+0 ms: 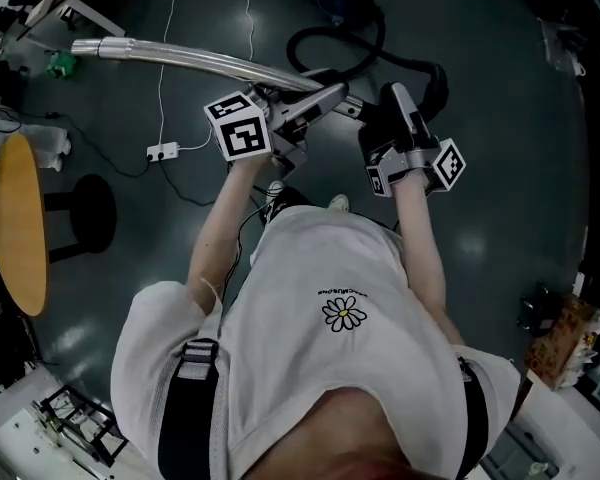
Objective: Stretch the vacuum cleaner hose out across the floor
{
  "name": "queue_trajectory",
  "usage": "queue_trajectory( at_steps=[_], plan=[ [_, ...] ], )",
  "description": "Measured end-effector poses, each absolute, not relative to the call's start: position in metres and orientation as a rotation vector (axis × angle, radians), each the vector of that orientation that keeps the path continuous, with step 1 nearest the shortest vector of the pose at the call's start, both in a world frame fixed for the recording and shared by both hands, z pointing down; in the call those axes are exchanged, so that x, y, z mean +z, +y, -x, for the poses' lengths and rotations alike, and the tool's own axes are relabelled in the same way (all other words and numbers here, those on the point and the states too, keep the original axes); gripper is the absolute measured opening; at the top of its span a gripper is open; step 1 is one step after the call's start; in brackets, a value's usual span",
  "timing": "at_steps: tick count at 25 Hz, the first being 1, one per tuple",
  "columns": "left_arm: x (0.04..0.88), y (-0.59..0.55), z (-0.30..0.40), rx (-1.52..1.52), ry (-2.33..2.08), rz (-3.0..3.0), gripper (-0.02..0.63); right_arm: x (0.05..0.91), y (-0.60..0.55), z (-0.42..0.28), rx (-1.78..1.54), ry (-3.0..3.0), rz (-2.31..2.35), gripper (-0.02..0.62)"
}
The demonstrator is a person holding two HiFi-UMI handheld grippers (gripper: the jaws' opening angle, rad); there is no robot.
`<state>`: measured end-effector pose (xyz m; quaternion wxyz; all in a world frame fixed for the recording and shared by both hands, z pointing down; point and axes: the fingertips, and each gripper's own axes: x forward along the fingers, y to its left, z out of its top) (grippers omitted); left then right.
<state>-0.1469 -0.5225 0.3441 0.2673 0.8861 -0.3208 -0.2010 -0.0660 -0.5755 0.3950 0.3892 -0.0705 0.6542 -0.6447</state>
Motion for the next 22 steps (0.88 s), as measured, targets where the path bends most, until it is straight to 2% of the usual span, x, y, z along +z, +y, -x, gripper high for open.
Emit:
queue_trajectory(
  at_steps=[5, 7, 10, 12, 14, 17, 20, 22],
  plan=[
    [0.353, -0.523, 0.149, -0.606, -0.920, -2.301, 0.188, 0.371, -0.590, 0.063, -1.552, 1.764, 0.215, 0.097],
    [0.367, -0.513, 0.136, -0.454, -0.858, -2.337, 0.212, 0.361, -0.598, 0.055, -1.505, 1.794, 0.238, 0.096],
    [0.398, -0.470, 0.116, -0.076, -0.647, -2.444, 0.215, 0.347, -0.630, 0.020, -1.383, 1.868, 0.350, 0.091],
    [0.412, -0.452, 0.129, 0.056, -0.697, -2.485, 0.214, 0.337, -0.640, 0.007, -1.296, 2.096, 0.443, 0.091],
    [0.410, -0.455, 0.158, 0.086, -0.873, -2.522, 0.215, 0.331, -0.629, 0.026, -1.154, 2.507, 0.493, 0.089],
    [0.377, -0.485, 0.193, 0.118, -1.228, -2.658, 0.215, 0.358, -0.586, 0.073, -0.660, 3.307, 0.462, 0.091],
    [0.344, -0.509, 0.193, 0.456, -1.569, -2.858, 0.216, 0.402, -0.528, 0.079, 0.157, 3.926, 0.099, 0.092],
    [0.337, -0.520, 0.181, 0.711, -1.657, -2.951, 0.274, 0.419, -0.520, 0.053, 0.750, 4.116, -0.026, 0.092]
  ],
)
